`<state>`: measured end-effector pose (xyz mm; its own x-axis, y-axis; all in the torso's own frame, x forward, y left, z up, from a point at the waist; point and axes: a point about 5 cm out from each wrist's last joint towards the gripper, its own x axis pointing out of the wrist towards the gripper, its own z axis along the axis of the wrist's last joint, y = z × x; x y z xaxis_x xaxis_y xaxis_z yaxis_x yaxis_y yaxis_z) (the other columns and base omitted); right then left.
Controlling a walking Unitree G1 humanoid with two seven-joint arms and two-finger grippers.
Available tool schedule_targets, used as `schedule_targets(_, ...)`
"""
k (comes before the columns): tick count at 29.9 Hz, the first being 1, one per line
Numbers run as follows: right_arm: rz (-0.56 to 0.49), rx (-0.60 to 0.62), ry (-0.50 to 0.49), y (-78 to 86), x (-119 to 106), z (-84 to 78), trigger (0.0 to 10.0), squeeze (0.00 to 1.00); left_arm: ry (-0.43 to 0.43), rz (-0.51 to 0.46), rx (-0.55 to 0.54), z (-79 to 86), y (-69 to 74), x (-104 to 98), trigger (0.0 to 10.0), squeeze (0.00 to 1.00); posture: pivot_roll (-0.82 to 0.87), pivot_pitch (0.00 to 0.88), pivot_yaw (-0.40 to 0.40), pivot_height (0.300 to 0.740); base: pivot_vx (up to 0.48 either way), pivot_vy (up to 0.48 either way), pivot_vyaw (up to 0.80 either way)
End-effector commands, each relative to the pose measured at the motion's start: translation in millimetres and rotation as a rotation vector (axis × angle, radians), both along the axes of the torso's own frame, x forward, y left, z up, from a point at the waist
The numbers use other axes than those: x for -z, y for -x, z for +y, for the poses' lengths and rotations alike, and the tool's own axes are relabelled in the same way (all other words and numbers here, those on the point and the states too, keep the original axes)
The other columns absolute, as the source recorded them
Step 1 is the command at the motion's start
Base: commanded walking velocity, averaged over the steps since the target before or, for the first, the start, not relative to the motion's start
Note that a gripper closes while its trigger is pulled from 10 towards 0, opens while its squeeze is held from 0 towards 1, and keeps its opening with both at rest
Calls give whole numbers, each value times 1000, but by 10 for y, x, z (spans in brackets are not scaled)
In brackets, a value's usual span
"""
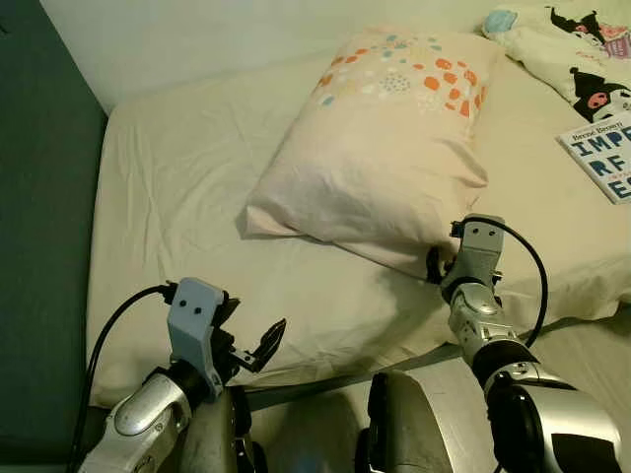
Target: Clean up the room
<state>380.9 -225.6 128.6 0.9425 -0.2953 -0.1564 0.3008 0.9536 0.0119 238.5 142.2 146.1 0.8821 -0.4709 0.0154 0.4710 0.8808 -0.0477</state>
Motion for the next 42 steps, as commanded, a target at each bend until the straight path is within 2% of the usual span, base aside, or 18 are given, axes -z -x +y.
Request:
schedule_targets(1, 7, 8, -17, 23, 40, -31, 0, 0, -10, 25, -8, 7, 23, 42, 10000, 0, 87, 372, 29, 601, 0, 0, 0)
schedule_targets(17, -12, -21, -14, -1, -17, -36, 0, 0, -16, 28, -20, 6, -3, 52, 10000, 0, 78, 367, 28, 601, 0, 0, 0)
schedule_targets(23, -19, -108, -11, -39, -53, 54, 0, 0, -21, 28, -26, 13, -23, 70, 10000, 0, 61, 354, 22, 601, 0, 0, 0)
schedule_targets(26, 11, -317, -39, -88, -56, 297, 0, 0, -32, 21, -31, 45, -38, 74, 10000, 0, 52, 347, 19, 601, 0, 0, 0)
schedule_targets(27, 28, -454, -40, -99, -51, 460, 0, 0, -38, 19, -37, 72, -47, 79, 10000, 0, 35, 336, 18, 601, 0, 0, 0)
schedule_targets(28, 28, -454, -40, -99, -51, 460, 0, 0, -38, 19, -37, 72, -47, 79, 10000, 0, 35, 336, 18, 601, 0, 0, 0)
schedule_targets(29, 40, -583, -23, -97, -51, 611, 0, 0, -44, 18, -45, 99, -56, 85, 10000, 0, 35, 336, 18, 601, 0, 0, 0)
schedule_targets(30, 40, -583, -23, -97, -51, 611, 0, 0, -44, 18, -45, 99, -56, 85, 10000, 0, 35, 336, 18, 601, 0, 0, 0)
schedule_targets(32, 20, -916, -22, -43, -81, 1044, 0, 0, -70, 13, -107, 228, -124, 111, 10000, 0, 16, 317, 18, 601, 0, 0, 0)
schedule_targets(33, 20, -916, -22, -43, -81, 1044, 0, 0, -70, 13, -107, 228, -124, 111, 10000, 0, 16, 317, 18, 601, 0, 0, 0)
schedule_targets(35, 7, -1061, -24, 24, -73, 1244, 0, 0, -72, 6, -165, 318, -182, 103, 10000, 0, 13, 310, 18, 601, 0, 0, 0)
schedule_targets(36, 7, -1061, -24, 24, -73, 1244, 0, 0, -72, 6, -165, 318, -182, 103, 10000, 0, 13, 310, 18, 601, 0, 0, 0)
schedule_targets(37, 0, -1169, -37, 99, -56, 1410, 0, 0, -74, -7, -214, 400, -231, 76, 10000, 0, 13, 310, 18, 601, 0, 0, 0)
schedule_targets(38, 0, -1169, -37, 99, -56, 1410, 0, 0, -74, -7, -214, 400, -231, 76, 10000, 0, 13, 310, 18, 601, 0, 0, 0)
schedule_targets(39, -13, -1323, -60, 238, -35, 1657, 0, 0, -75, -27, -281, 523, -301, 28, 10000, 0, 13, 305, 20, 601, 0, 0, 0)
schedule_targets(40, -13, -1323, -60, 238, -35, 1657, 0, 0, -75, -27, -281, 523, -301, 28, 10000, 0, 13, 305, 20, 601, 0, 0, 0)
schedule_targets(41, -20, -1431, -78, 366, -29, 1832, 0, 0, -76, -42, -319, 612, -335, -12, 10000, 0, 13, 304, 20, 601, 0, 0, 0)
schedule_targets(42, -20, -1431, -78, 366, -29, 1832, 0, 0, -76, -42, -319, 612, -335, -12, 10000, 0, 13, 304, 20, 601, 0, 0, 0)
